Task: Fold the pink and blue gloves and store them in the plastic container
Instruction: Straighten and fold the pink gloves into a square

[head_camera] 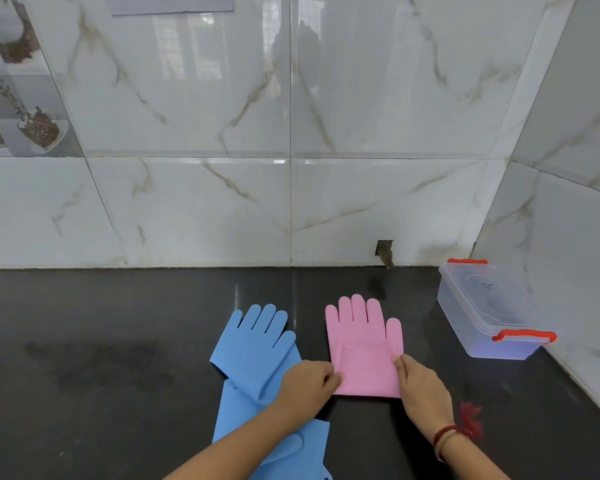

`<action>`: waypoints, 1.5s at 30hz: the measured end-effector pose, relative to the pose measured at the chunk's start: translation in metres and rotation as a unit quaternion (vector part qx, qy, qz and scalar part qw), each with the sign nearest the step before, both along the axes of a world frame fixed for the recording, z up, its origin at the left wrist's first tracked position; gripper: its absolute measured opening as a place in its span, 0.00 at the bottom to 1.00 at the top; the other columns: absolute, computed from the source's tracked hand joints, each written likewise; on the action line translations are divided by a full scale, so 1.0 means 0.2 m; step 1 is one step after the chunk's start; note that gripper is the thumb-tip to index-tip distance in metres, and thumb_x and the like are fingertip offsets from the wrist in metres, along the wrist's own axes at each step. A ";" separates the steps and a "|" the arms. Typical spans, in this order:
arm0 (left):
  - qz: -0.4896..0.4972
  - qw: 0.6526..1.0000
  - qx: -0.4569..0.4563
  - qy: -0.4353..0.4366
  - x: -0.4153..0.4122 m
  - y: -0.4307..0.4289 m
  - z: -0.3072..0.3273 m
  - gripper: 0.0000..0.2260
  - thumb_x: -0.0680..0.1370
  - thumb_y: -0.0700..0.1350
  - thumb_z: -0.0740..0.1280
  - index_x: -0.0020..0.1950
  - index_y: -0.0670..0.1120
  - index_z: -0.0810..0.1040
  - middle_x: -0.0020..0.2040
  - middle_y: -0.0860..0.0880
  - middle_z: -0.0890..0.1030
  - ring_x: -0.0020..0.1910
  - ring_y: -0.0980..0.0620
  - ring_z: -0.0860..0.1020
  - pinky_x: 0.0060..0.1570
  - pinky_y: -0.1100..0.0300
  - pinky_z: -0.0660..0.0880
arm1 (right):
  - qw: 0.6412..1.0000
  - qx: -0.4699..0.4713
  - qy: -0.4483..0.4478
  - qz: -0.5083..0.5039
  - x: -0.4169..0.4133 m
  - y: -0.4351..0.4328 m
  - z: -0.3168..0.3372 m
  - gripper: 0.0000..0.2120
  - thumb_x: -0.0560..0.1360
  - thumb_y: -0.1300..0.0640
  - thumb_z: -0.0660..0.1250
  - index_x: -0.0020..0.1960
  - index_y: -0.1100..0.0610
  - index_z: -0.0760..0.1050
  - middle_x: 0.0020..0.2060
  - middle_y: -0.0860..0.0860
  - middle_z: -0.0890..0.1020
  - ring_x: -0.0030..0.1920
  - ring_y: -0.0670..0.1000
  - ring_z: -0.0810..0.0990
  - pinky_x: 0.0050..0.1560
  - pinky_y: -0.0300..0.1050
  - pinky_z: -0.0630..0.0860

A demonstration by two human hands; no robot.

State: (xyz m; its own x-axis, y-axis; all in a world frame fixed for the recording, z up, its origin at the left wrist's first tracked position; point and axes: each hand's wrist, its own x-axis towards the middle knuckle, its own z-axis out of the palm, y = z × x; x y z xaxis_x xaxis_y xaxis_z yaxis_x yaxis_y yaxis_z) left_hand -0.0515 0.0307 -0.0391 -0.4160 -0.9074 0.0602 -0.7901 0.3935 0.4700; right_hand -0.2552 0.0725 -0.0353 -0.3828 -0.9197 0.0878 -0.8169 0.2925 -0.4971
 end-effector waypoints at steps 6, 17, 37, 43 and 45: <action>-0.137 0.984 -0.107 0.047 0.05 0.01 0.00 0.16 0.77 0.60 0.62 0.44 0.47 0.72 0.43 0.53 0.73 0.36 0.58 0.67 0.36 0.68 0.65 | 0.999 0.031 -0.005 -0.007 -0.01 -0.03 0.01 0.21 0.80 0.44 0.47 0.37 0.52 0.69 0.36 0.48 0.78 0.37 0.50 0.77 0.38 0.45 0.71; 0.084 0.981 0.085 0.156 -0.05 0.02 0.06 0.22 0.79 0.52 0.63 0.27 0.49 0.60 0.24 0.50 0.66 0.26 0.51 0.70 0.32 0.56 0.68 | 0.999 0.022 0.005 -0.029 0.02 0.00 0.00 0.21 0.79 0.46 0.51 0.31 0.53 0.66 0.30 0.46 0.75 0.32 0.49 0.74 0.34 0.43 0.69; -0.240 0.964 0.018 -0.109 0.07 -0.21 0.06 0.30 0.77 0.61 0.61 0.77 0.56 0.58 0.78 0.52 0.57 0.77 0.51 0.53 0.74 0.50 0.54 | 0.926 0.100 0.086 0.353 -0.19 -0.10 0.07 0.25 0.77 0.37 0.54 0.73 0.40 0.58 0.74 0.37 0.57 0.74 0.39 0.50 0.73 0.37 0.45; -0.256 0.949 -0.002 -0.183 0.08 -0.20 0.07 0.46 0.70 0.68 0.65 0.79 0.51 0.47 0.80 0.50 0.48 0.78 0.52 0.47 0.74 0.53 0.42 | 0.928 0.095 0.055 0.355 -0.18 -0.06 0.04 0.36 0.70 0.29 0.55 0.74 0.38 0.49 0.73 0.33 0.47 0.74 0.38 0.41 0.72 0.37 0.38; -0.242 0.950 -0.042 -0.191 0.05 -0.18 0.07 0.38 0.76 0.63 0.60 0.79 0.48 0.50 0.80 0.46 0.51 0.78 0.48 0.50 0.75 0.55 0.45 | 0.929 0.096 0.058 0.353 -0.17 -0.05 0.03 0.38 0.69 0.28 0.54 0.74 0.38 0.46 0.73 0.34 0.45 0.74 0.39 0.40 0.74 0.39 0.38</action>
State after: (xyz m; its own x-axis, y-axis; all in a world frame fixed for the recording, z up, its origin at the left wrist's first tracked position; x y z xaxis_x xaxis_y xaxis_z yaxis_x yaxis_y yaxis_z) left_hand -0.0416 -0.0049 -0.0257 -0.7894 -0.6027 -0.1167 -0.6138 0.7777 0.1359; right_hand -0.2891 0.0619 -0.0296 0.3239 -0.9407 -0.1014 -0.8835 -0.2624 -0.3881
